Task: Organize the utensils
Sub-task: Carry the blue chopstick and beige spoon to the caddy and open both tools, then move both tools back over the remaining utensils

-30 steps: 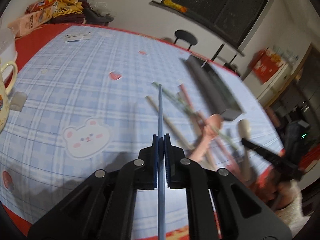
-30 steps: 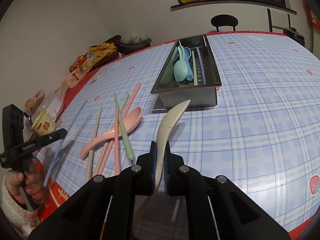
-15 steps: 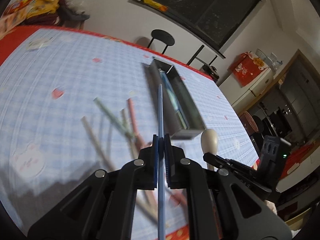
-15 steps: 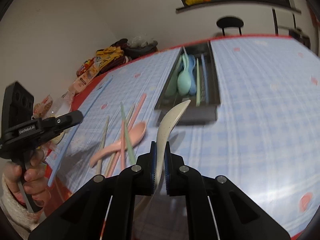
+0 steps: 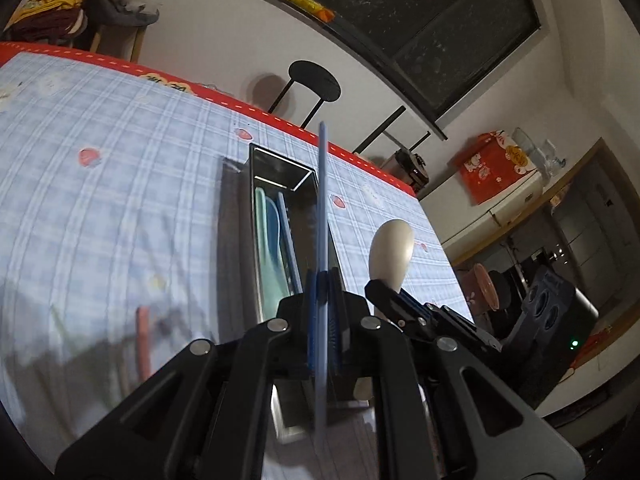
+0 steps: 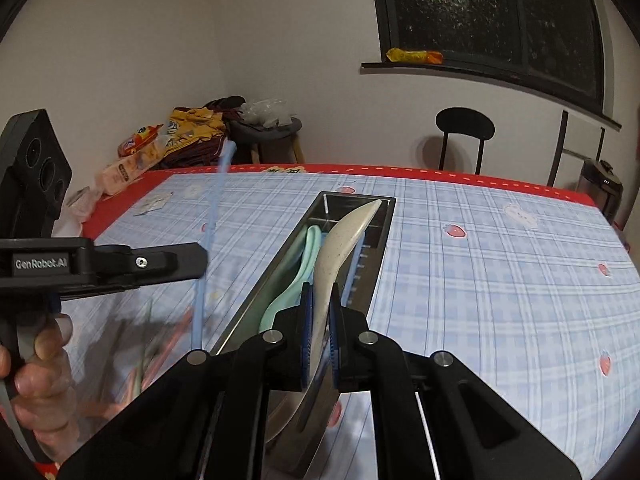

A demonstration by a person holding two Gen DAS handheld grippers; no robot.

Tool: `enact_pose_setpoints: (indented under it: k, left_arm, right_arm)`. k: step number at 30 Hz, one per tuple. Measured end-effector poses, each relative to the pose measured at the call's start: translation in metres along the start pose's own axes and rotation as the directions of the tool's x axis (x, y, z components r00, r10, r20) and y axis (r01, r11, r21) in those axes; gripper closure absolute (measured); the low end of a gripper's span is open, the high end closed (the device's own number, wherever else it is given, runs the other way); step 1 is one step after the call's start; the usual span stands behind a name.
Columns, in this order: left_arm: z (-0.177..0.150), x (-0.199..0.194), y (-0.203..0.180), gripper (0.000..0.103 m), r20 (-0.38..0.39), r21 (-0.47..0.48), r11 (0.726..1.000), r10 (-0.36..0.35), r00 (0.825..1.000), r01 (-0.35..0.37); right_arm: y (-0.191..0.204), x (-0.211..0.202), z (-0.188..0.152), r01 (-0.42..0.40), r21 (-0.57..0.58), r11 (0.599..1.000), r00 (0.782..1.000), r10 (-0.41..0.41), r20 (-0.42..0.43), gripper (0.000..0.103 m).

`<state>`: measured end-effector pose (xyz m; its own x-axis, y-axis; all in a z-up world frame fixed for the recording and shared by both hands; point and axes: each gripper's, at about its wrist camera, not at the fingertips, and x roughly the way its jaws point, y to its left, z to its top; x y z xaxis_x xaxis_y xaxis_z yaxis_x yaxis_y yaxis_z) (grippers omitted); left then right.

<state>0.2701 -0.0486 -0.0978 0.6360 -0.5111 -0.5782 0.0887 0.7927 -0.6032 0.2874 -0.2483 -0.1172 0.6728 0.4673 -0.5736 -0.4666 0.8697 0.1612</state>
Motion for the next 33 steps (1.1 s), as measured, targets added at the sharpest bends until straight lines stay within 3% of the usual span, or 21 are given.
enact_pose_setpoints:
  k: [5, 9, 15, 19, 25, 28, 31, 33]
  left_arm:
    - [0.017, 0.029, -0.002, 0.093, -0.03, 0.034, 0.999, 0.03, 0.999, -0.029]
    - [0.025, 0.05, 0.002, 0.093, -0.05, 0.039, 0.998, 0.05, 0.997, -0.048]
    - [0.022, 0.078, 0.012, 0.094, -0.112, 0.022, 0.997, 0.079, 0.991, -0.077]
    - [0.023, 0.08, 0.014, 0.095, -0.112, 0.034, 0.995, 0.096, 0.989, -0.093]
    - [0.035, 0.044, 0.01, 0.078, -0.038, 0.094, 0.988, 0.128, 0.991, -0.124]
    - [0.035, 0.012, 0.01, 0.065, 0.013, 0.132, 0.979, 0.154, 0.988, -0.154]
    - [0.028, -0.024, 0.012, 0.048, 0.064, 0.188, 0.963, 0.186, 0.98, -0.195]
    - [0.021, -0.045, 0.011, 0.028, 0.09, 0.223, 0.947, 0.218, 0.972, -0.233]
  right_arm:
    - [-0.009, 0.01, 0.001, -0.036, 0.023, 0.999, 0.999, 0.035, 0.009, 0.095]
    - [-0.008, 0.019, -0.004, -0.014, -0.01, 1.0, 1.0, 0.014, -0.018, 0.095]
    - [-0.001, 0.031, -0.009, -0.012, -0.047, 0.999, 0.998, 0.009, -0.056, 0.095]
    - [0.002, 0.032, -0.01, -0.006, -0.058, 0.998, 0.998, 0.002, -0.066, 0.094]
    - [0.008, 0.023, -0.01, 0.0, -0.063, 0.998, 0.998, -0.004, -0.059, 0.07]
    - [0.017, 0.016, -0.009, 0.025, -0.085, 0.996, 0.998, -0.03, -0.056, 0.052]
    - [0.027, 0.002, -0.01, 0.042, -0.098, 0.994, 0.998, -0.046, -0.047, 0.029]
    - [0.035, -0.01, -0.012, 0.056, -0.1, 0.993, 0.998, -0.059, -0.029, 0.007]
